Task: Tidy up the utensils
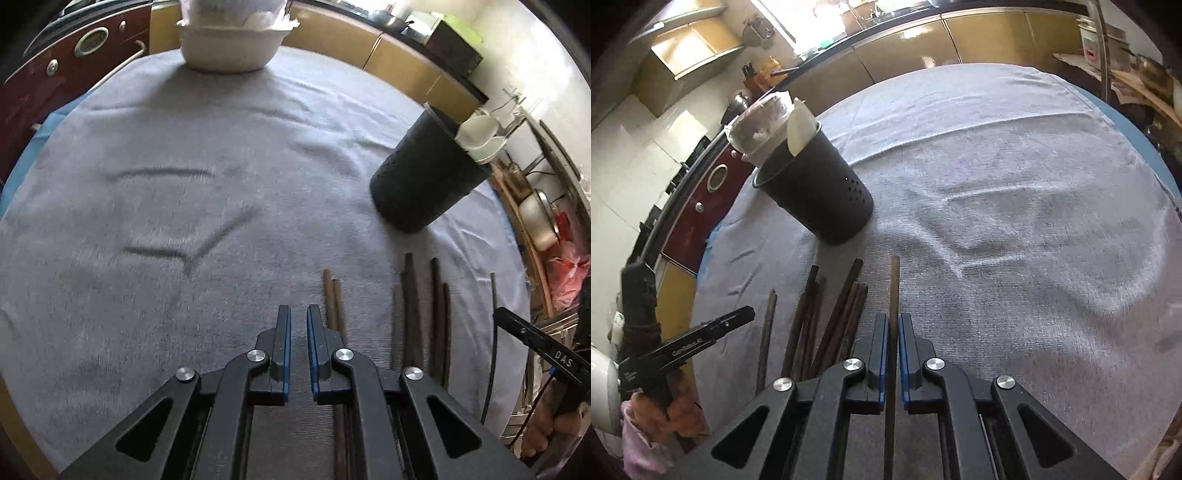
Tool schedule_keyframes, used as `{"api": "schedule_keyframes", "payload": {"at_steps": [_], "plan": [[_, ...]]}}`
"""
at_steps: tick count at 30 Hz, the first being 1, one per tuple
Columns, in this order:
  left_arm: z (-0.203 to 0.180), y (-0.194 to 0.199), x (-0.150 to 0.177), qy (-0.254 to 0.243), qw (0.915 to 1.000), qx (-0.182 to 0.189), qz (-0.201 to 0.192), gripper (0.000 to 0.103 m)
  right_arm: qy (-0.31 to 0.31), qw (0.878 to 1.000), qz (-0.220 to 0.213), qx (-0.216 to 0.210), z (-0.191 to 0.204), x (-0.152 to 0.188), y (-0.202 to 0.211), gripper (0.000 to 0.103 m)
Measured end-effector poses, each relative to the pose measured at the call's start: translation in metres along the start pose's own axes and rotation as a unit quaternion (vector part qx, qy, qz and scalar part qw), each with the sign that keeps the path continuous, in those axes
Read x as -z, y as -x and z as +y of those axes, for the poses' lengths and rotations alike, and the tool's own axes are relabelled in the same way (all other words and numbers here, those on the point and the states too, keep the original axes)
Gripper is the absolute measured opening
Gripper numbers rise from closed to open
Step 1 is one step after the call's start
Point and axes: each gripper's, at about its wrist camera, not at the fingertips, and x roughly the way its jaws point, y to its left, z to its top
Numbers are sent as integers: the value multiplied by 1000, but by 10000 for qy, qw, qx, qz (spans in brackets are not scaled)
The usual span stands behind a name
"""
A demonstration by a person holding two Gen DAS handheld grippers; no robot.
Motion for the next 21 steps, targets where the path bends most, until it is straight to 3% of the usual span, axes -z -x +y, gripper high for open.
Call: {"api": "schedule_keyframes", "payload": {"at_steps": [10, 21], "plan": [[-30, -6, 3, -338, 9994, 55, -32, 8, -50, 9998, 177, 24, -3, 1, -15, 6], [-48, -22, 0, -637, 9975, -309, -35, 12, -240, 9990, 380, -76, -12, 5, -29, 6]]}}
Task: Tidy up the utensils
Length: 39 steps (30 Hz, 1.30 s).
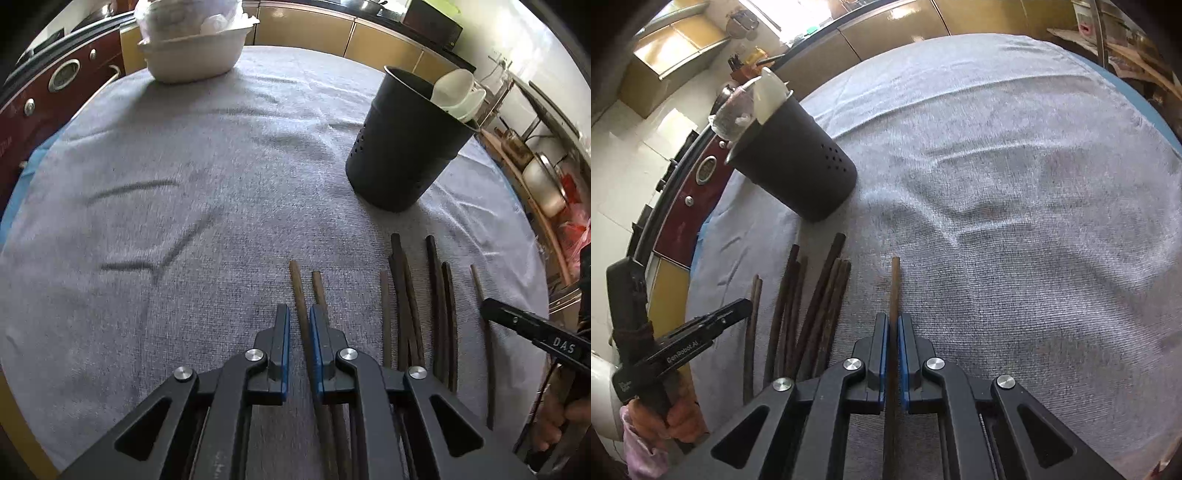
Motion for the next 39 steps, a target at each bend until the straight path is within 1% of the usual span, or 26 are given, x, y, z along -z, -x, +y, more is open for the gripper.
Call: {"api": "schedule_keyframes", "payload": {"at_steps": [2, 4, 6, 7, 10, 12, 13, 15, 18, 20, 22, 24, 27, 30, 32, 36, 39], "plan": [[0, -3, -6, -16, 10000, -52, -15, 12, 21, 10000, 10, 38, 1, 0, 0, 6], [-3, -7, -7, -57, 9999, -88, -40, 16, 51, 9999, 4, 110, 3, 0, -1, 8], [-10, -9, -7, -135, 9998, -118, -81, 26, 93, 9998, -8, 177, 6, 1, -1, 8], [-12, -10, -7, -176, 9997, -139, -109, 28, 108, 9997, -13, 197, 6, 1, -1, 8], [-17, -12, -6, -228, 9993, -231, -208, 30, 96, 9997, -11, 242, 10, 1, -2, 8], [-17, -12, -7, -210, 9994, -200, -203, 30, 146, 9993, 22, 352, 13, 0, -3, 8], [-15, -12, -8, -182, 9995, -191, -189, 28, 197, 9988, 56, 450, 16, -1, -3, 8], [-9, -14, -13, -91, 9997, -182, -148, 20, 387, 9965, 135, 728, 26, -5, -7, 8], [1, -14, -19, 38, 9998, -161, -88, 10, 896, 9868, 183, 1336, 48, -11, -17, 10], [3, -17, -22, 13, 9999, -144, -89, 8, 1287, 9774, 199, 1665, 60, -11, -23, 13], [3, -18, -25, -40, 9998, -183, -100, 6, 1643, 9668, 151, 1951, 72, -7, -28, 13], [5, -19, -26, -2, 9998, -158, -101, 5, 1788, 9624, 152, 2040, 76, -6, -30, 8], [12, -19, -31, 197, 9997, -51, -101, 5, 1584, 9709, 118, 1793, 71, -8, -26, 6], [14, 4, -31, 241, 9986, 177, -429, 5, 1467, 9807, -170, 1278, 67, -10, -5, 6], [13, 27, -38, 223, 9969, 275, -706, 5, 1426, 9843, -455, 934, 68, -14, 14, 6], [0, 77, -53, 107, 9908, 410, -1286, 5, 1433, 9836, -1002, 433, 76, -27, 51, 6], [-9, 113, -62, 21, 9839, 479, -1719, 5, 1417, 9794, -1437, 111, 83, -33, 77, 6]]}}
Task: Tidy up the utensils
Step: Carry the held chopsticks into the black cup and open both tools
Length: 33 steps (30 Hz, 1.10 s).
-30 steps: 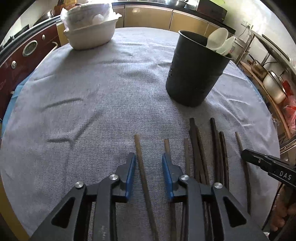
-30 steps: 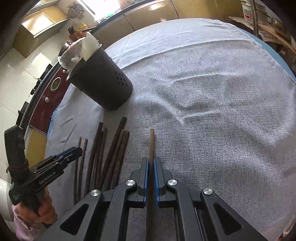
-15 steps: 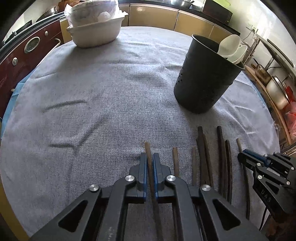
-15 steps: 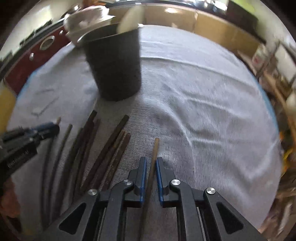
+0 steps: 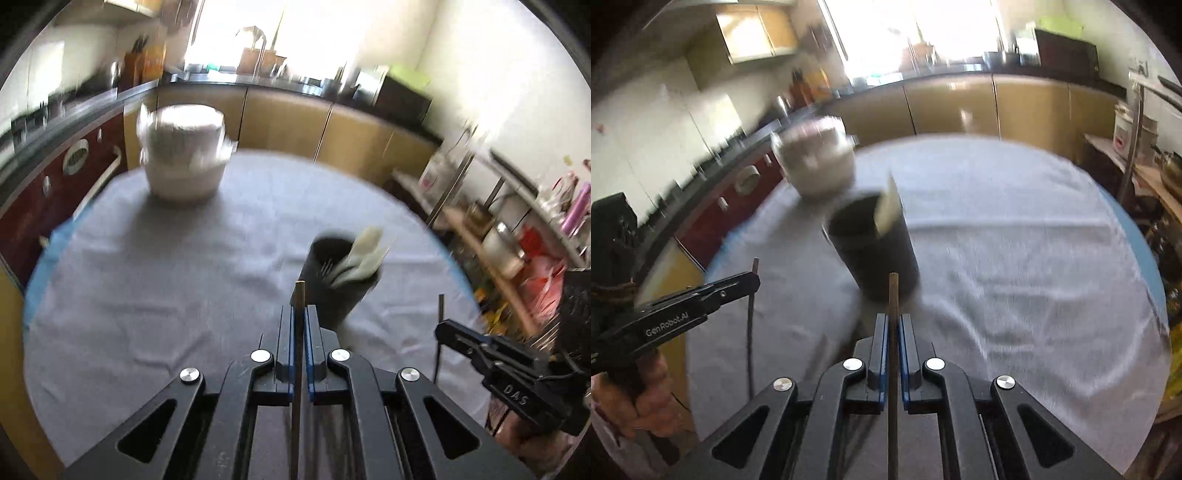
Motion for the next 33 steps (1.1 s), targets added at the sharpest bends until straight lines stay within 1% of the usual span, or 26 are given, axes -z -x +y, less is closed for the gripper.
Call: {"api": "schedule_keyframes", "payload": {"at_steps": [2, 4, 6, 8, 10, 15, 19, 21, 24, 26, 28, 30, 33], "plan": [[-5, 16, -14, -38, 9997, 49, -247, 5, -32, 9993, -349, -158, 4, -10, 14, 6], [-11, 27, -23, -32, 9990, 122, -426, 5, -37, 9975, -676, -223, 10, -20, 25, 6], [-17, 37, -33, -91, 9977, 112, -657, 5, -19, 9948, -982, -259, 17, -28, 35, 6], [-22, 39, -43, -122, 9967, 141, -792, 5, 6, 9915, -1280, -235, 21, -37, 41, 6], [-28, 43, -54, -162, 9961, 186, -846, 5, -50, 9877, -1533, -308, 25, -49, 47, 6], [-37, 50, -79, -246, 9944, 263, -995, 5, 17, 9810, -1907, -367, 41, -81, 59, 6], [-49, 62, -104, -384, 9917, 346, -1178, 5, 349, 9742, -2226, -130, 63, -112, 64, 6], [-55, 67, -119, -463, 9898, 325, -1304, 5, 457, 9722, -2294, -78, 71, -127, 63, 6], [-58, 69, -137, -509, 9879, 313, -1433, 5, 533, 9692, -2406, 21, 77, -141, 65, 6], [-58, 63, -143, -505, 9882, 304, -1416, 5, 579, 9664, -2501, 107, 81, -149, 63, 6], [-57, 52, -142, -496, 9897, 248, -1320, 5, 586, 9679, -2441, 147, 83, -153, 54, 6], [-55, 36, -136, -497, 9919, 168, -1161, 5, 553, 9708, -2324, 197, 80, -150, 43, 6], [-48, 9, -122, -428, 9964, 130, -719, 5, 435, 9784, -2008, 225, 70, -138, 20, 6]]}}
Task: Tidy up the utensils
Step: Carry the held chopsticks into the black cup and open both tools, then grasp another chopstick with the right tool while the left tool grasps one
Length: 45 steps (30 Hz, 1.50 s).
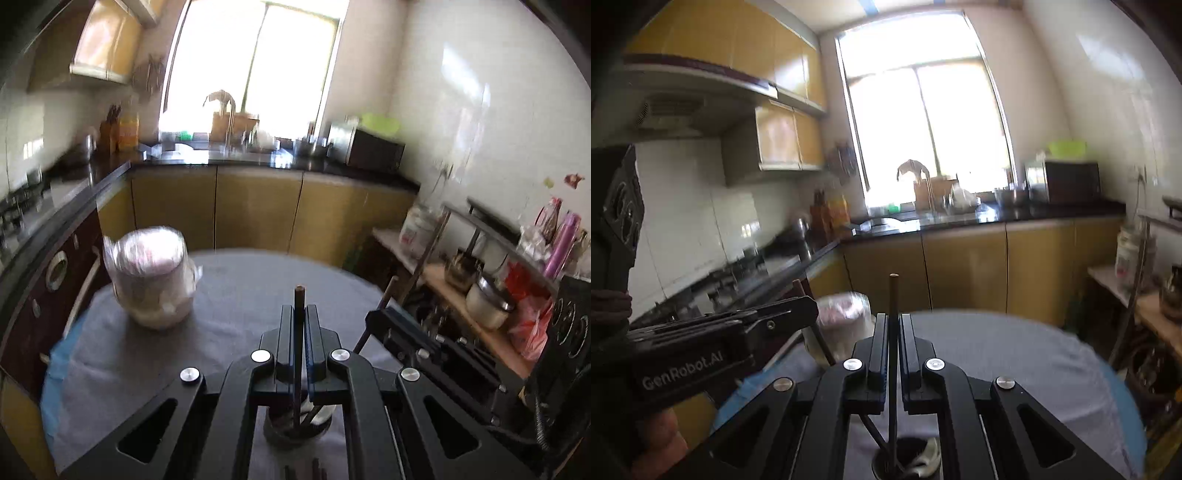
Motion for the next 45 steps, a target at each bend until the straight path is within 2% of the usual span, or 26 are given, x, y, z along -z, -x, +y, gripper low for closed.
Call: {"api": "schedule_keyframes", "payload": {"at_steps": [3, 5, 6, 7, 8, 9, 10, 12, 14, 17, 22, 25, 29, 31, 36, 38, 42, 45], "plan": [[5, -13, 17, 29, 9992, 37, 408, 5, -178, 9992, 369, -26, -11, 21, -10, 7], [9, -7, 28, 32, 9989, -27, 476, 9, -353, 9977, 569, -89, -21, 29, -9, 8], [12, 1, 35, -10, 9991, -94, 409, 19, -415, 9970, 644, -97, -26, 33, -6, 14], [14, 8, 42, -29, 9993, -173, 333, 27, -479, 9964, 692, -77, -34, 38, 1, 27], [17, 17, 48, -32, 9994, -261, 241, 45, -548, 9961, 685, -61, -39, 41, 7, 34], [21, 29, 59, -56, 9993, -355, 117, 51, -667, 9958, 625, -63, -46, 45, 17, 49], [23, 37, 67, -107, 9991, -408, 75, 51, -831, 9955, 440, -103, -56, 53, 34, 53], [29, 49, 89, -143, 9981, -600, 74, 51, -870, 9957, 309, -72, -67, 69, 58, 53], [36, 51, 112, -17, 9971, -711, 256, 51, -941, 9949, 370, 22, -78, 87, 73, 53], [47, 46, 151, 247, 9940, -828, 673, 51, -1092, 9912, 745, 81, -90, 121, 84, 53], [50, 33, 210, 505, 9841, -983, 1393, 51, -1243, 9825, 1385, 97, -94, 169, 84, 53], [45, 37, 237, 531, 9804, -1102, 1545, 51, -1183, 9791, 1654, 1, -85, 190, 83, 53], [41, 39, 259, 597, 9780, -1102, 1665, 51, -1206, 9752, 1853, -116, -77, 209, 85, 52], [37, 40, 267, 585, 9776, -1083, 1705, 51, -1207, 9727, 1974, -173, -70, 215, 84, 44], [33, 43, 284, 534, 9766, -1121, 1755, 51, -940, 9706, 2206, -204, -53, 231, 86, 38], [34, 43, 289, 552, 9757, -1137, 1790, 51, -799, 9691, 2328, -175, -46, 238, 83, 38], [38, 44, 295, 637, 9745, -1118, 1837, 51, -602, 9631, 2623, -7, -37, 247, 72, 30], [38, 46, 296, 646, 9758, -1078, 1792, 51, -448, 9596, 2776, 61, -30, 252, 67, 30]]}}
